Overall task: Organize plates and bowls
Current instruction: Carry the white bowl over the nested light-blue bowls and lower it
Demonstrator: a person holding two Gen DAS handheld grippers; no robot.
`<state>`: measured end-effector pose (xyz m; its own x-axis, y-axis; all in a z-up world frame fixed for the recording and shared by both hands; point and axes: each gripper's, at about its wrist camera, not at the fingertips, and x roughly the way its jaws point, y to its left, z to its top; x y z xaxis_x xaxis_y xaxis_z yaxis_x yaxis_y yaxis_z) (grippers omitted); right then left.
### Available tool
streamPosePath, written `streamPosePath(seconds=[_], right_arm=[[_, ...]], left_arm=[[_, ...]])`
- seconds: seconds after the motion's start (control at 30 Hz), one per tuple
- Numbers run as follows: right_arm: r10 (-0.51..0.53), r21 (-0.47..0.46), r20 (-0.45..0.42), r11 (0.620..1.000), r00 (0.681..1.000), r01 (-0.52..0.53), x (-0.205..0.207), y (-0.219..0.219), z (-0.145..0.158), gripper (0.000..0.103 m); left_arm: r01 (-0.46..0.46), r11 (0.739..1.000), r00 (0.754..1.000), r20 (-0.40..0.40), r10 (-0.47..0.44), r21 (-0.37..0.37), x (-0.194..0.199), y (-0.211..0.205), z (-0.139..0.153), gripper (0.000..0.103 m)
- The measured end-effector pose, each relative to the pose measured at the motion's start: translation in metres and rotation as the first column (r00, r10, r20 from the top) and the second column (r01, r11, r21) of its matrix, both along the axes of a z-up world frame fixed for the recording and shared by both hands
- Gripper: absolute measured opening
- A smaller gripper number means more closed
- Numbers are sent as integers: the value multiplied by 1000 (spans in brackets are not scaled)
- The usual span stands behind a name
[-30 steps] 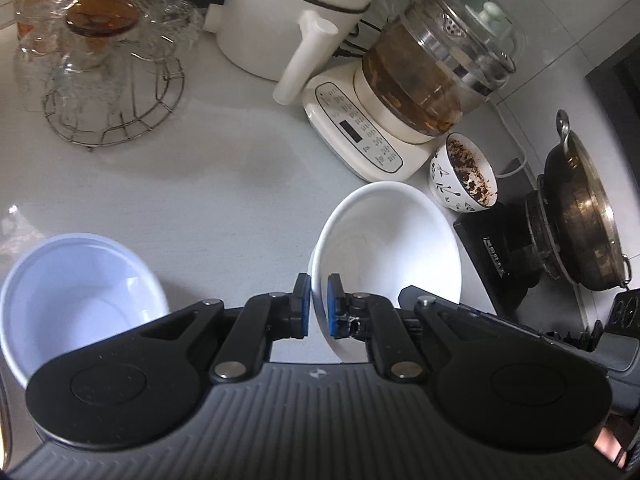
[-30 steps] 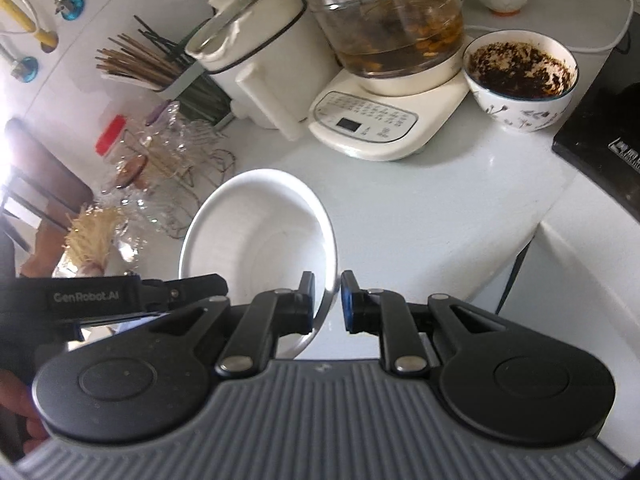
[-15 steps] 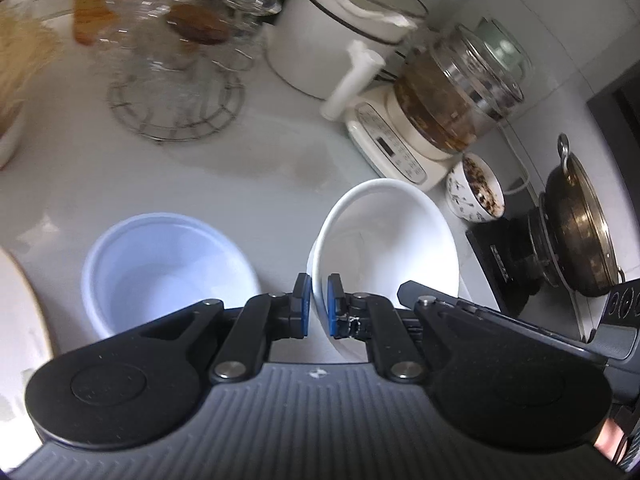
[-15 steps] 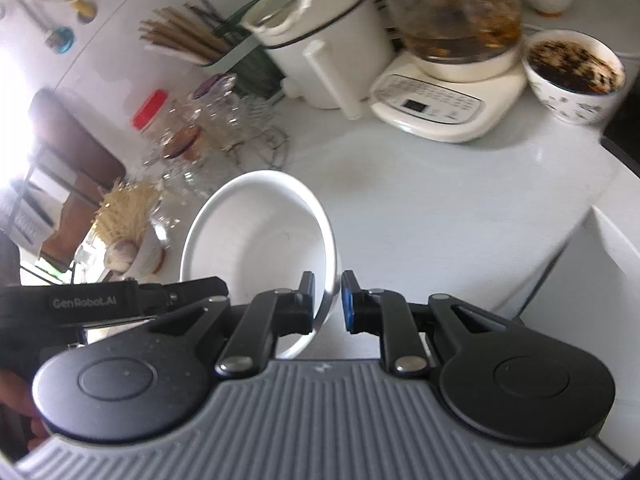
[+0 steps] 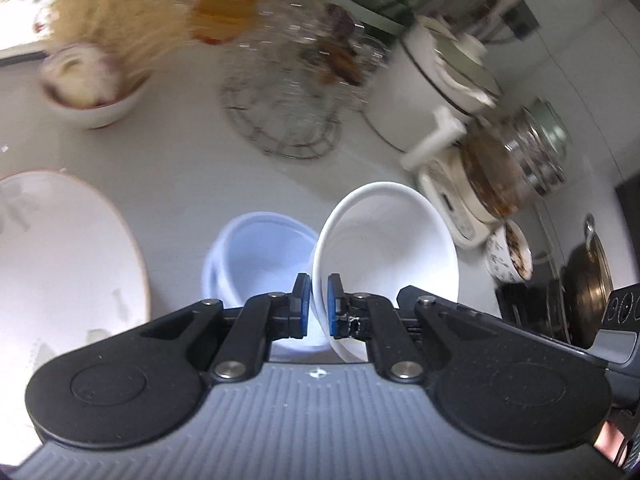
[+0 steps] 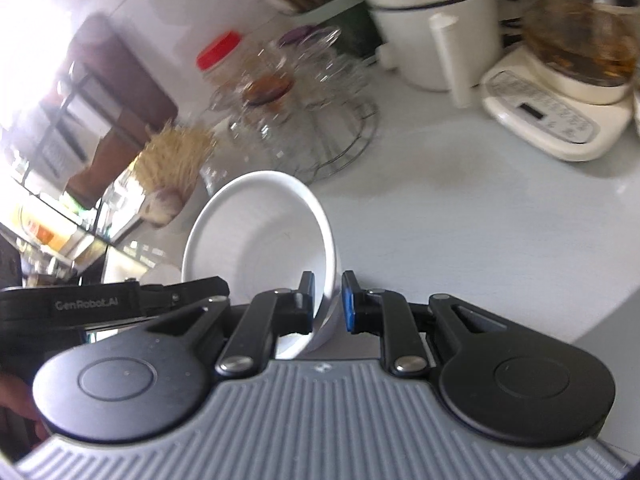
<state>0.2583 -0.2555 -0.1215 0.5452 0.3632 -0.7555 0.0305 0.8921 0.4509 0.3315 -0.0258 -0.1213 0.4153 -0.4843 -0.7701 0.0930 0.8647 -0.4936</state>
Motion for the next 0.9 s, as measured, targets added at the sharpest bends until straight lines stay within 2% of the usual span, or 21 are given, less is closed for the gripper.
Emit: streamPosePath(seconds=[0.17, 0.43, 0.6, 0.8, 0.9], right_arm=[[70, -21, -19, 997, 997, -70, 12, 18, -5, 18], [100, -33, -108, 994, 989, -104, 27, 25, -26, 18], [116, -35, -104, 992, 988, -120, 32, 26, -27, 18], [106, -61, -87, 992, 991, -112, 36, 21, -17, 18], [99, -67, -64, 992, 993, -103, 39, 17, -11, 26]], left_arm=[[-67, 998, 998, -9, 67, 8, -2, 17, -6, 10], [-87, 995, 995, -43, 90, 58, 1, 16, -23, 10], [-99, 993, 993, -62, 103, 71, 5, 16, -33, 10], [-98, 990, 993, -52, 103, 99, 9, 16, -31, 11], [-102, 989, 993, -51, 108, 104, 11, 18, -30, 12]])
